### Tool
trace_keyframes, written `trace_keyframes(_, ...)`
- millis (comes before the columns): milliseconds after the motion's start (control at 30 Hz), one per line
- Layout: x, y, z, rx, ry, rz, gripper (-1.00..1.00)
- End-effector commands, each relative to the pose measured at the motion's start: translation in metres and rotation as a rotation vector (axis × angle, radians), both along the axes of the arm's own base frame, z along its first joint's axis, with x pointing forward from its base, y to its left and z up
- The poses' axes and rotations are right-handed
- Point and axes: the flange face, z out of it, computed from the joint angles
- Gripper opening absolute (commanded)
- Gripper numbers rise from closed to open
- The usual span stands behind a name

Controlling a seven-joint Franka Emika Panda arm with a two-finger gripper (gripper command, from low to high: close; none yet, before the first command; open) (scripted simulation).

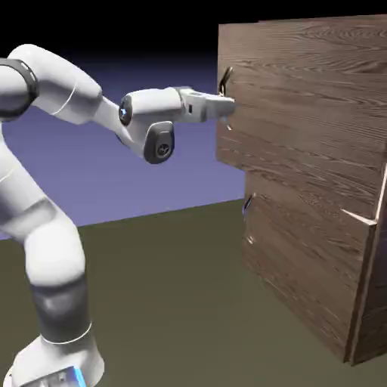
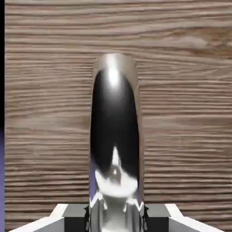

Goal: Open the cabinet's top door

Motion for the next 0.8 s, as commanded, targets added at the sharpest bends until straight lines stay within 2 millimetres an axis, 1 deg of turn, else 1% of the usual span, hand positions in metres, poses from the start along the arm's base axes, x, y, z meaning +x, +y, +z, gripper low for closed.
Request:
trace_keyframes(0, -0.003, -0.002, 0.0, 0.0, 0.001, 0.008, -1.0)
trace_keyframes(233, -0.032, -0.021, 0.0, 0.001, 0.001, 0.081, -1.0)
trace_keyframes(433, -0.041, -0.028, 0.0, 0.001, 0.001, 0.108, -1.0)
trace_keyframes(567, -0.058, -0.041, 0.0, 0.001, 0.001, 0.153, -1.0)
trace_keyframes(767, -0.072, -0.054, -0.001, 0.0, 0.002, 0.194, -1.0)
